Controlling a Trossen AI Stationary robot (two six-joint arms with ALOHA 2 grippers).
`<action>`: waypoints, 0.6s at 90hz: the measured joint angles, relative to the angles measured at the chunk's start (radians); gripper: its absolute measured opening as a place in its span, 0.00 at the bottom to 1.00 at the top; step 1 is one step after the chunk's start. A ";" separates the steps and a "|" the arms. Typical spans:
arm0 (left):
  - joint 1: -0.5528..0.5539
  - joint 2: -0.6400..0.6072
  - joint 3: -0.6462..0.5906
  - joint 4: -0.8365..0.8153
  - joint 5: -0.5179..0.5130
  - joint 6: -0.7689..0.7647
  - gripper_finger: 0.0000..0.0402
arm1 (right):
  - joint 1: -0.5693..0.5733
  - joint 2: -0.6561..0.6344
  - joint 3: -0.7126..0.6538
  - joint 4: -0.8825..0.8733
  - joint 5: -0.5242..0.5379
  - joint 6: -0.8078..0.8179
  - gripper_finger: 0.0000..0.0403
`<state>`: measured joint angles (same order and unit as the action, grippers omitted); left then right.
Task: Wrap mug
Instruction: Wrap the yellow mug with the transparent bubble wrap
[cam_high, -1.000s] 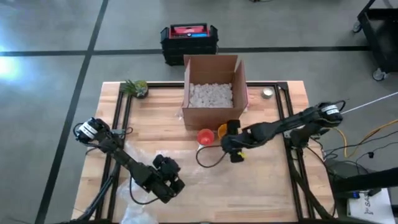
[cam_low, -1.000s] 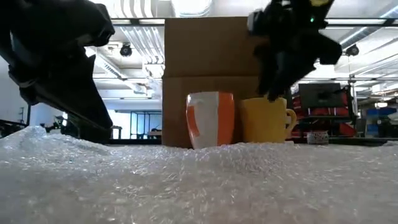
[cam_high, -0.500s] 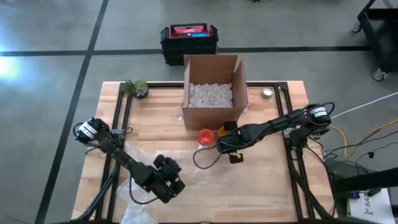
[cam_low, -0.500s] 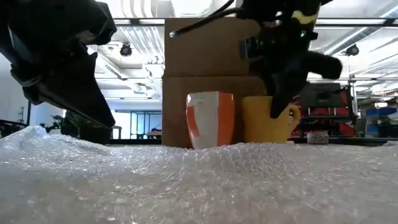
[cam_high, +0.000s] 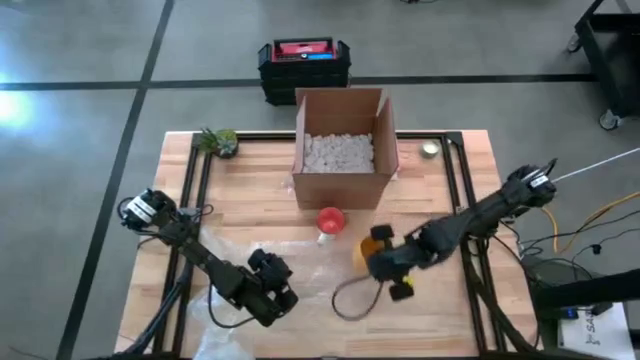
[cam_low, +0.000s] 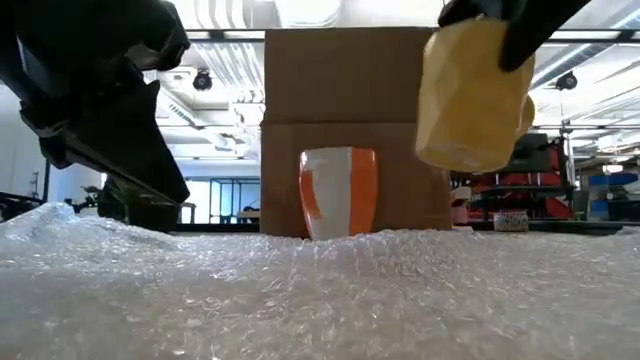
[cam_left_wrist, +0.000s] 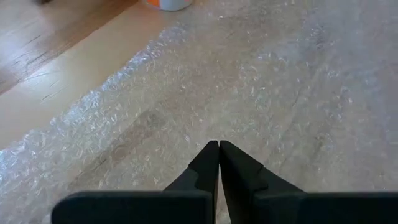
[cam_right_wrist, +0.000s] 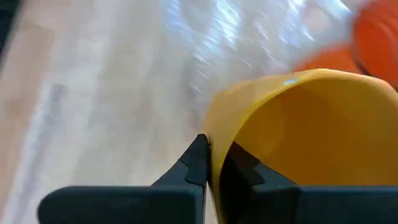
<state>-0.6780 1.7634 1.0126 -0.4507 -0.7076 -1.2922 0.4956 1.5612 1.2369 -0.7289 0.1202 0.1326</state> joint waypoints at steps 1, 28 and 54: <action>0.000 0.000 0.000 0.001 0.000 0.000 0.00 | 0.005 0.008 0.001 0.009 0.000 -0.001 0.02; 0.000 0.000 0.000 0.009 0.000 0.000 0.00 | 0.019 0.228 0.142 -0.025 0.009 -0.028 0.02; -0.001 0.000 0.000 0.011 0.000 0.001 0.00 | 0.018 0.335 0.262 -0.117 0.000 -0.028 0.02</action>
<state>-0.6785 1.7634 1.0126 -0.4396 -0.7078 -1.2915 0.5138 1.8960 1.4992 -0.8457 0.1203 0.1042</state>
